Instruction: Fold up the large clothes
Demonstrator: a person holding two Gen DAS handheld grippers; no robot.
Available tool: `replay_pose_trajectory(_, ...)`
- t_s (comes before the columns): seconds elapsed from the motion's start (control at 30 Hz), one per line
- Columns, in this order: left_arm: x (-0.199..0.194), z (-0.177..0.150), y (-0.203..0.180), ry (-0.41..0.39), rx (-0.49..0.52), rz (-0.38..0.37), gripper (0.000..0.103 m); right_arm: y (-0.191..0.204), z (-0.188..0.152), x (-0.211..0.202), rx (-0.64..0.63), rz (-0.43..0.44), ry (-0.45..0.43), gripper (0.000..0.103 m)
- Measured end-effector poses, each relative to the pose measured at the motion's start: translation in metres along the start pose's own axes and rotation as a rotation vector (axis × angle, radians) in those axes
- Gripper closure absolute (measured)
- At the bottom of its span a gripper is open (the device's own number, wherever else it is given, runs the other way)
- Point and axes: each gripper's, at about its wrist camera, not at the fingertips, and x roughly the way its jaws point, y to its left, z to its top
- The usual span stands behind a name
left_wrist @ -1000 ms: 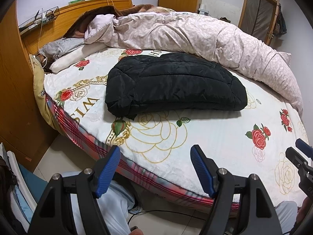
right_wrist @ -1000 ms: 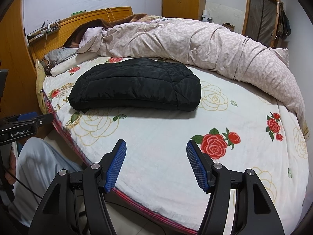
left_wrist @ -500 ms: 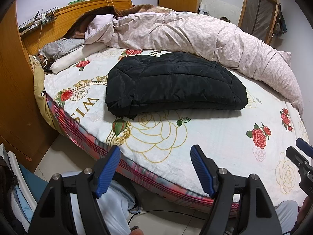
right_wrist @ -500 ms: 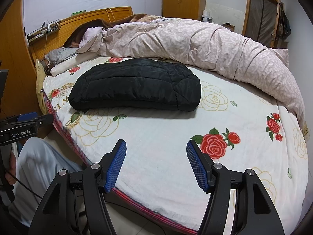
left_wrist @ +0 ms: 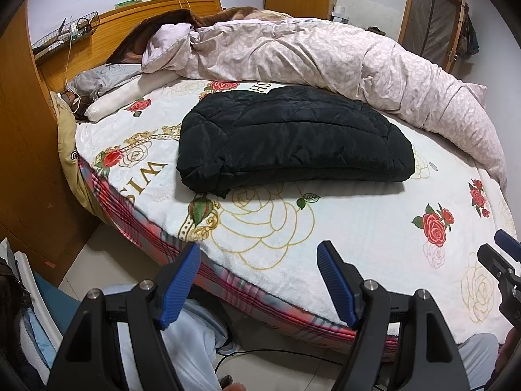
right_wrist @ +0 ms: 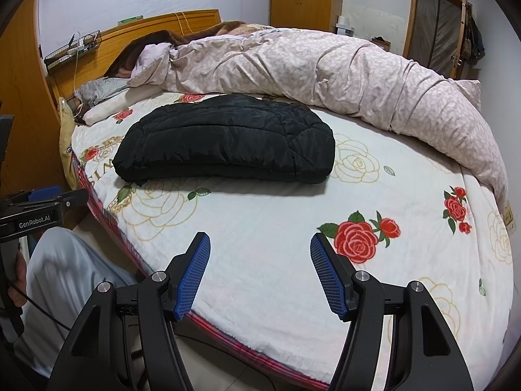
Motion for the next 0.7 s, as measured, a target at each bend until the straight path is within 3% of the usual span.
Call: replay_pose_trajectory(0.7,-0.0020,-0.0034,0.0038,-0.012,0.005,0.027,0.027,0.0016,-0.0004,-0.0006,0.002,-0.002,-0.001,0.039)
